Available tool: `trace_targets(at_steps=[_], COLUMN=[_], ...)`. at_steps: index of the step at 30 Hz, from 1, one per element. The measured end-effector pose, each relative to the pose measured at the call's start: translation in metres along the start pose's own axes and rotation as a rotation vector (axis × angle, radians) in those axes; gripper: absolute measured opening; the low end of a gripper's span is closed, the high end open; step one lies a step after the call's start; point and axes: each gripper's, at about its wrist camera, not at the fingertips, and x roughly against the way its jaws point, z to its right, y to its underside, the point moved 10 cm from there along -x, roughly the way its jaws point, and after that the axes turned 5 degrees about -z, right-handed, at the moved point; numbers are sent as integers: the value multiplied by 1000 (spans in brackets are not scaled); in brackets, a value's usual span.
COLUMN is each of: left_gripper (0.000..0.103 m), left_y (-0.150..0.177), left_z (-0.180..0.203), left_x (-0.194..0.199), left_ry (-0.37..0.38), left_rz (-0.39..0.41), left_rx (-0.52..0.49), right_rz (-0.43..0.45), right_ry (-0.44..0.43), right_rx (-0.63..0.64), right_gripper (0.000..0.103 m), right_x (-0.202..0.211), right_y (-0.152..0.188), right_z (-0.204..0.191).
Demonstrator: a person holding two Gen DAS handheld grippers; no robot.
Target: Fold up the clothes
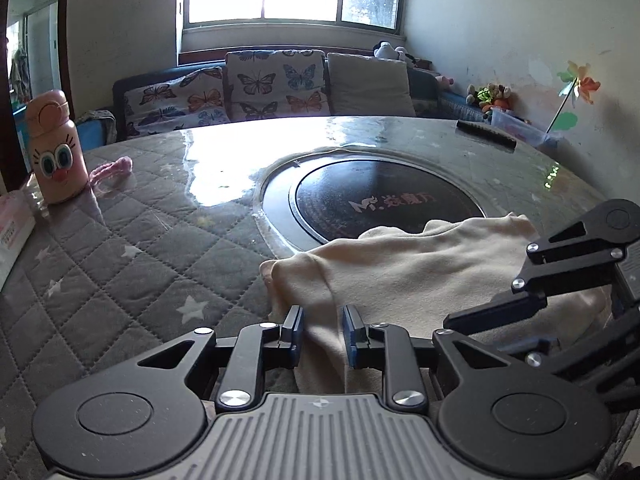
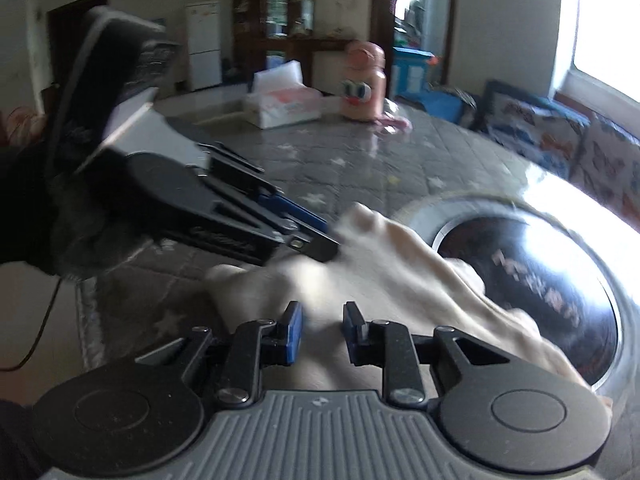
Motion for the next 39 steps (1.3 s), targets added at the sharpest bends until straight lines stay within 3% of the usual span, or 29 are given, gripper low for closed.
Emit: trace_targets(at_steps=[8,12,16,25,27,29,34,39], left_gripper=[24,24,24,25,25,25,24,24], left_y=[-1,0,-2,-5,-5,-6,-11,-16], left_z=[-12,-14,-15,-18,-18,-18,-17,10], left_x=[-3,-3,-4,-4,-3,-2,12,33], left_ry=[5,7,6,-6,-9,-12,-21,29], left_rz=[-20,-21,-20,-21,-20,-18,14,70], left_rx=[26,23,26,29,30,29,38,6], right_rz=[9,32,46,52,21,15,42,42], right_ry=[-4,-5,-17,-86,-121,-134,-163,-105], right_rx=[-3,66,33,43,47,76,70,-6], right_gripper=[24,29,30,29,30,35,34,35], right_x=[-16,-13,-12,-12,-21,-24,-1,29], right_y=[-9,-12,-15,-19,-14,-12,-12,3], right_z=[-16,-35,-35,-55,-62,-70,-69,-40])
